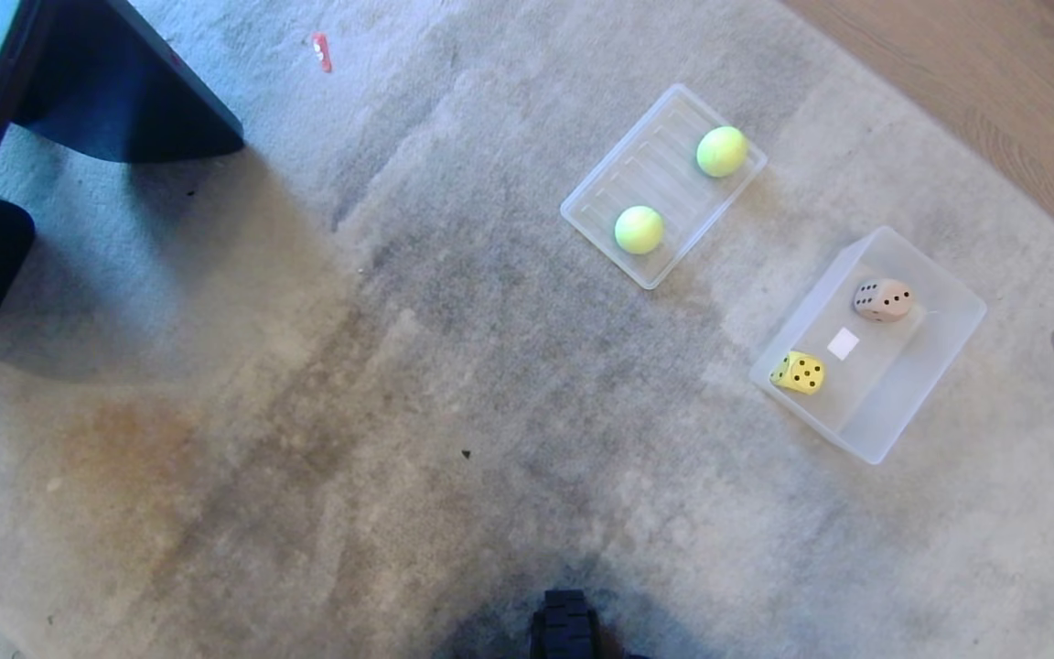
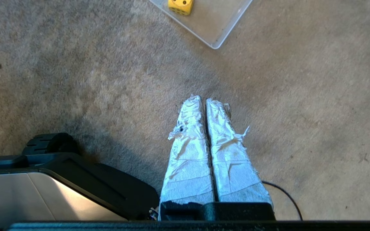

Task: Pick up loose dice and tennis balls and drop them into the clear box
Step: Pick up the ball on the lid

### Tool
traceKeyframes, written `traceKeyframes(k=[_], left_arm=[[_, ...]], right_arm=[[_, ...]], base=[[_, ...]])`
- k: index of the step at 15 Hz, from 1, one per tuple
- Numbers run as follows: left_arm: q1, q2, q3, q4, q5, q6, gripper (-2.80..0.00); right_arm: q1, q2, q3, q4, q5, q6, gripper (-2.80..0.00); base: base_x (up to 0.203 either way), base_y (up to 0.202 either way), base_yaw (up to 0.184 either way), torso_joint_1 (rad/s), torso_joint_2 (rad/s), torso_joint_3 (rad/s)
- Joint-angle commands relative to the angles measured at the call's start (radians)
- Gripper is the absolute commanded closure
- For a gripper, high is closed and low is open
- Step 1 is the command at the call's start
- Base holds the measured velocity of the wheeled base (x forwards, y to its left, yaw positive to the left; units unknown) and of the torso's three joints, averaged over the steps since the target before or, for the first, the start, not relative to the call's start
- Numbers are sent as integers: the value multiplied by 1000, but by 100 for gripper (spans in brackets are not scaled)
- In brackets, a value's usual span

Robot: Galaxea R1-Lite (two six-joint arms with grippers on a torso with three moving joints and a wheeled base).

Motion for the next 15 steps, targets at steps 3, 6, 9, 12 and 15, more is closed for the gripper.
traceKeyframes(k=[3,6,9,12,15], left_arm=[[0,0,0,0,1,-4,0],[0,0,0,0,1,-2,0],[0,0,0,0,2,-4,0],[0,0,0,0,1,-2,0],[0,0,0,0,2,-16,0]], right_arm=[[0,0,0,1,0,0,0],[0,0,0,1,-2,0,0],[0,0,0,1,-1,1,0],[0,0,0,1,0,2,0],[0,0,0,1,0,2,0]], base=[[0,0,0,1,2,203],[0,0,0,3,0,140],[0,0,0,-1,5,38],[0,0,0,0,0,0],[74,0,1,-1,0,6]])
